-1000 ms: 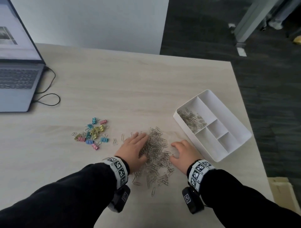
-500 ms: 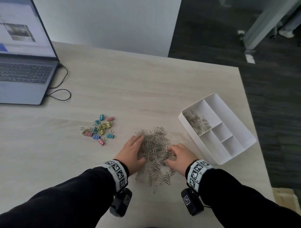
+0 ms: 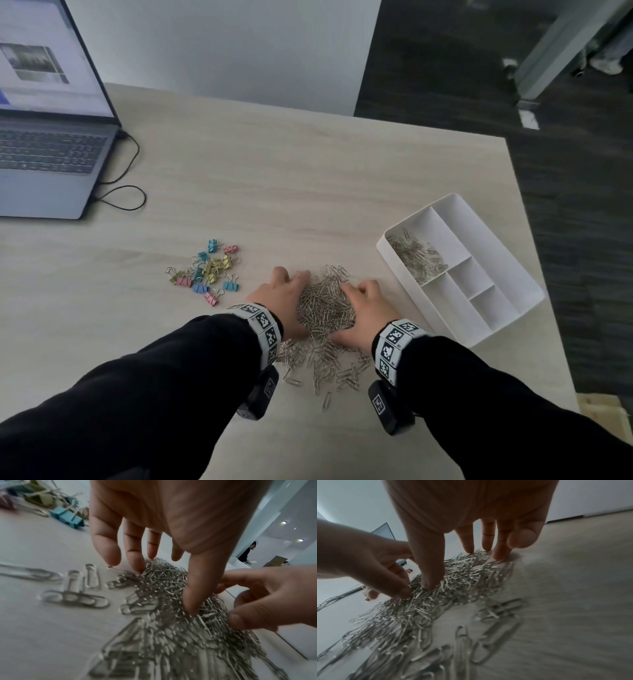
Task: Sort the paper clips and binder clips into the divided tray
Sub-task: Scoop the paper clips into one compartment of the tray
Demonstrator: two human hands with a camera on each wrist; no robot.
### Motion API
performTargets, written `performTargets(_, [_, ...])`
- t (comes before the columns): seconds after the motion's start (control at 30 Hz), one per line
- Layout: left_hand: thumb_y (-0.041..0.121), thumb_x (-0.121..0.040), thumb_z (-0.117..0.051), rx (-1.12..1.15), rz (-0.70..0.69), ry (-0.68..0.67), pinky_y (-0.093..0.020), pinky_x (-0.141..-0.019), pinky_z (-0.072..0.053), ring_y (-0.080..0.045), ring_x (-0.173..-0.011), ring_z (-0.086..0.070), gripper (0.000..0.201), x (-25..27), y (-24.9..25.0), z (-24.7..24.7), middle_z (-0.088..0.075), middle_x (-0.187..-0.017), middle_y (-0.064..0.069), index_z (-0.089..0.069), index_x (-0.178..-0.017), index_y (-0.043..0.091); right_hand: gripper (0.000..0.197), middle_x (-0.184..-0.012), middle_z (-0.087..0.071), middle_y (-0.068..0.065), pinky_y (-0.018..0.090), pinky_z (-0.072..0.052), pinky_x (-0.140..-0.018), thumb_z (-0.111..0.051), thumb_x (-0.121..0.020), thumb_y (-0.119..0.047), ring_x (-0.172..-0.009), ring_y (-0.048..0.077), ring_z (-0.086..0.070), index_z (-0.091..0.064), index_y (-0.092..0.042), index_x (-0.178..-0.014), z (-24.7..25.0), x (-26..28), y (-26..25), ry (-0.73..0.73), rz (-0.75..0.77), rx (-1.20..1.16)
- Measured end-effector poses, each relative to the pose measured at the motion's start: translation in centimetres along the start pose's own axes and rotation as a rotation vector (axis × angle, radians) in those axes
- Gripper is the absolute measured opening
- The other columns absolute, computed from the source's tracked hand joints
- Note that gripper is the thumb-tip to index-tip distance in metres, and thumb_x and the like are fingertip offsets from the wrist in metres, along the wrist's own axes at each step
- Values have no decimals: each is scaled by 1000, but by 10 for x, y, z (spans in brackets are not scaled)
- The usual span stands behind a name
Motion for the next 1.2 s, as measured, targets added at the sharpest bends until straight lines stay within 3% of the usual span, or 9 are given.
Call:
performTargets(0.1, [46,-65,-78,18,-36,22,-37,-74,-59,-24,-84,-64,86,0,8,-4,-33,-125,-2,-28,-135,43,97,-135,-27,1,35,-46,-100,-75,-68,-52,-112,22,-53,-23,-33,-147,-5,-7,-8,12,21,3])
performTargets(0.27, [38,-76,-69,130,-46,52,-29,-72,-53,-20,-82,-60,50,0,7,-7,-43,-116,2,-48,-122,39,60,-120,-39,0,34,-51,-85,-69,-76,-32,-95,24,-59,-46,-31,-131,-13,-9,-17,55,69,-65])
performTargets(0.47, [28,-83,-65,247,-54,10,-33,-88,-52,-18,-96,-59,30,-2,1,-3,-51,-111,4,-59,-113,31,27,-101,-53,-3,32,-46,-88,-65,-82,-26,-94,19,-54,-59,-28,-108,-9,-12,-11,43,59,-124])
performTargets(0.6, [28,-83,-66,277,-53,20,-29,-88,-48,-17,-93,-58,20,-3,-2,3,-58,-102,2,-66,-103,27,9,-84,-61,-5,27,-46,-75,-66,-82,-19,-81,15,-55,-67,-22,-91,-3,-8,-4,80,29,-210])
performTargets(0.73, [27,-83,-67,290,-45,25,-23,-77,-47,-12,-85,-58,13,-2,0,12,-62,-93,7,-69,-95,24,7,-83,-67,-5,27,-51,-71,-66,-82,-18,-75,15,-61,-69,-21,-87,2,1,2,80,-3,-278])
performTargets(0.83, [26,-83,-68,317,-40,-1,-23,-72,-53,-11,-81,-63,9,-1,1,22,-68,-91,7,-71,-92,24,13,-77,-65,-9,26,-53,-70,-67,-82,-18,-68,11,-62,-66,-30,-79,7,4,8,91,-46,-362])
performTargets(0.93, [28,-82,-71,320,-54,-11,-19,-65,-50,-7,-75,-61,9,-3,5,31,-69,-89,8,-72,-91,25,19,-70,-65,-9,34,-59,-73,-67,-80,-18,-68,16,-67,-62,-34,-71,17,7,15,150,-92,-464])
performTargets(1.07, [23,-81,-72,373,-60,-18,-29,-68,-59,-8,-68,-62,7,-7,14,42,-69,-86,6,-73,-88,22,15,-63,-63,0,45,-60,-65,-67,-85,-6,-53,16,-62,-64,-19,-77,46,7,28,282,-153,-700])
performTargets(1.2, [24,-81,-71,408,-60,-21,-26,-56,-58,-9,-57,-65,3,-12,25,51,-71,-84,5,-71,-83,25,7,-66,-60,5,38,-60,-61,-65,-86,1,-56,16,-58,-65,-6,-84,82,5,48,421,-199,-872])
Point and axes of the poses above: each hand's wrist, its own x-axis away from the middle knuckle, its own z-axis out of the back of the hand, y = z × x, the point moved 1 cm from there along -x, towards the middle knuckle
